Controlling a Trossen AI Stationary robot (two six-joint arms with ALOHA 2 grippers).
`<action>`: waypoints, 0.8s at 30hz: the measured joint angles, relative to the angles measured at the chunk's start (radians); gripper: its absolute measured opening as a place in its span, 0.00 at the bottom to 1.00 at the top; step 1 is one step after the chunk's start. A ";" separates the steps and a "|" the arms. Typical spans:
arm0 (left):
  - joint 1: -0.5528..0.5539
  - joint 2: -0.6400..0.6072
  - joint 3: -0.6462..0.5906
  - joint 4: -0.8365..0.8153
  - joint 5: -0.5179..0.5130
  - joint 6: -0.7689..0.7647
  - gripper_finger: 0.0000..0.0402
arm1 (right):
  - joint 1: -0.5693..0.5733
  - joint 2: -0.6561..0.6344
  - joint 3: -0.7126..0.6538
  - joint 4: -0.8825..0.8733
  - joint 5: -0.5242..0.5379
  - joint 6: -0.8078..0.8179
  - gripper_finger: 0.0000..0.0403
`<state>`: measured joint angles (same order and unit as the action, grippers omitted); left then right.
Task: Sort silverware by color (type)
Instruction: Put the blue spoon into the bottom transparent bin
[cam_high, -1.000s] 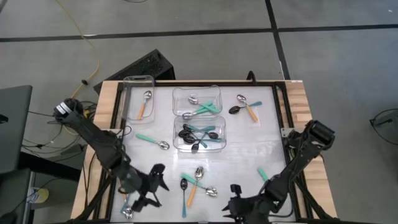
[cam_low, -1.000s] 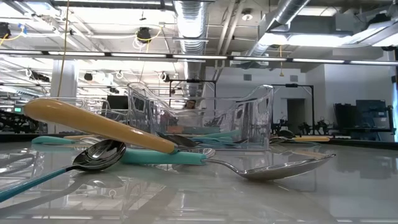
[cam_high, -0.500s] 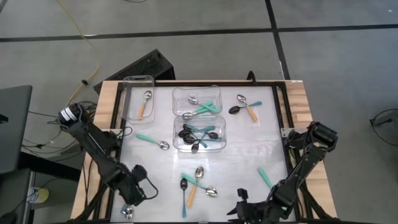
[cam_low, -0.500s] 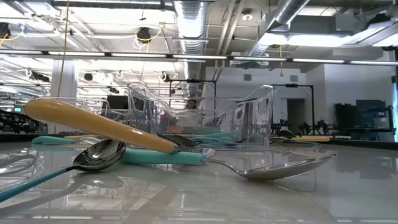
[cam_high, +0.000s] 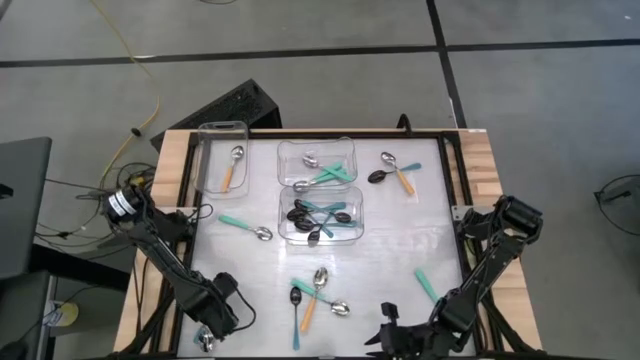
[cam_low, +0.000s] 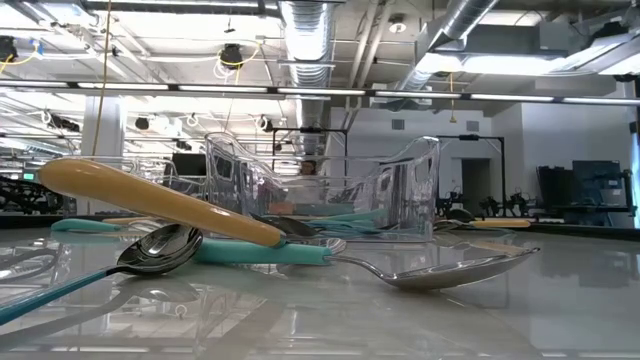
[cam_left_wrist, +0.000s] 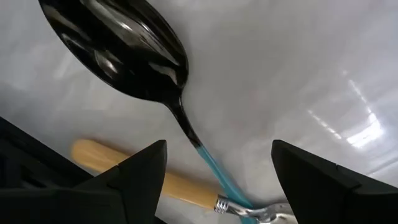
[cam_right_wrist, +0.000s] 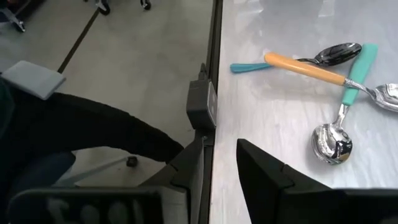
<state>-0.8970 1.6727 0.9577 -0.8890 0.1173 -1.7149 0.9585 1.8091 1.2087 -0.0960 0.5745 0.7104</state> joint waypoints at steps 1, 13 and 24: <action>0.000 -0.001 0.000 -0.002 -0.002 0.001 0.68 | 0.000 0.000 0.000 0.000 0.000 0.004 0.30; -0.012 -0.007 -0.055 0.089 -0.060 0.025 0.40 | 0.000 0.000 0.000 0.009 0.000 0.027 0.30; 0.001 -0.049 -0.126 0.109 -0.101 0.040 0.12 | 0.011 0.000 0.000 0.030 -0.001 0.082 0.30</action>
<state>-0.8965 1.6241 0.8312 -0.7798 0.0168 -1.6751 0.9694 1.8091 1.2087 -0.0659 0.5739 0.7922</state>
